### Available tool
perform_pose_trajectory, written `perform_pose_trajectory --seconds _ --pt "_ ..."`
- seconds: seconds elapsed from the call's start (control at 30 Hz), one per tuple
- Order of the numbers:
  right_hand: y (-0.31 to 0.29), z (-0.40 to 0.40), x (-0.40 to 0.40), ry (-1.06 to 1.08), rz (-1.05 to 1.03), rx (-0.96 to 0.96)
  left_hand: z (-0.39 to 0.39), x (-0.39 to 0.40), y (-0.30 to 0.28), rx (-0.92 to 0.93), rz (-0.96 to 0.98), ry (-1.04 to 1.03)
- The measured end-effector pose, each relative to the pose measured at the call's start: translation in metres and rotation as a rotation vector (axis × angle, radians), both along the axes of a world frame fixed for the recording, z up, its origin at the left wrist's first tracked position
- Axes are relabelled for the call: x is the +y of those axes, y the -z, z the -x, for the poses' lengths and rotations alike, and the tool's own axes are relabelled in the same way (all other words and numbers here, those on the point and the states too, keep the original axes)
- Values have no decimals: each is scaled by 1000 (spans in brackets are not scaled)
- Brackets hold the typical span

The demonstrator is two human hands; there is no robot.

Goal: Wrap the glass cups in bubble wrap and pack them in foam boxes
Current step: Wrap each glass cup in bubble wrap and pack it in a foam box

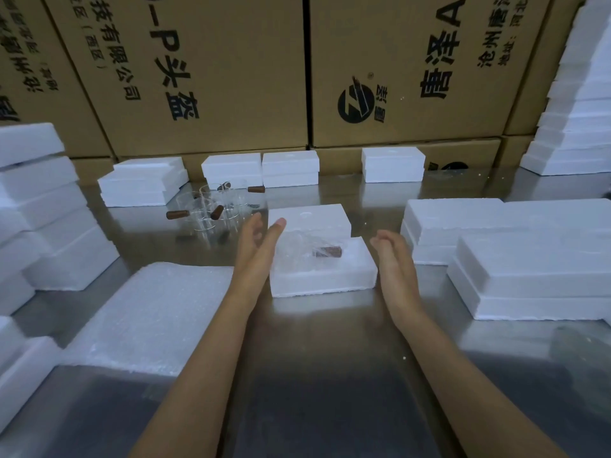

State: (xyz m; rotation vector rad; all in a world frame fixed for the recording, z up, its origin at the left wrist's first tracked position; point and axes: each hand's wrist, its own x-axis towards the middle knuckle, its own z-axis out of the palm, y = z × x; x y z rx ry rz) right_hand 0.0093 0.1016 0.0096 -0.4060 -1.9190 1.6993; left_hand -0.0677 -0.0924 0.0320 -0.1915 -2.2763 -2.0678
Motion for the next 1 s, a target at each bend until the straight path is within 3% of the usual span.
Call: perform_pose_trajectory --seconds 0.1,0.2,0.4,0.9,1.0 --pt "-6 27 11 -58 73 -147 9 7 5 -127 -145 8" --pt "-9 49 14 -171 148 -267 18 9 10 -148 -171 127" --pt "-10 61 31 -306 302 -180 26 6 17 -199 -191 130" --pt "-9 4 34 -306 391 83 -13 -17 -34 125 -376 -17" --pt "-5 -6 33 -289 426 81 -18 -18 -34 171 -303 -17"
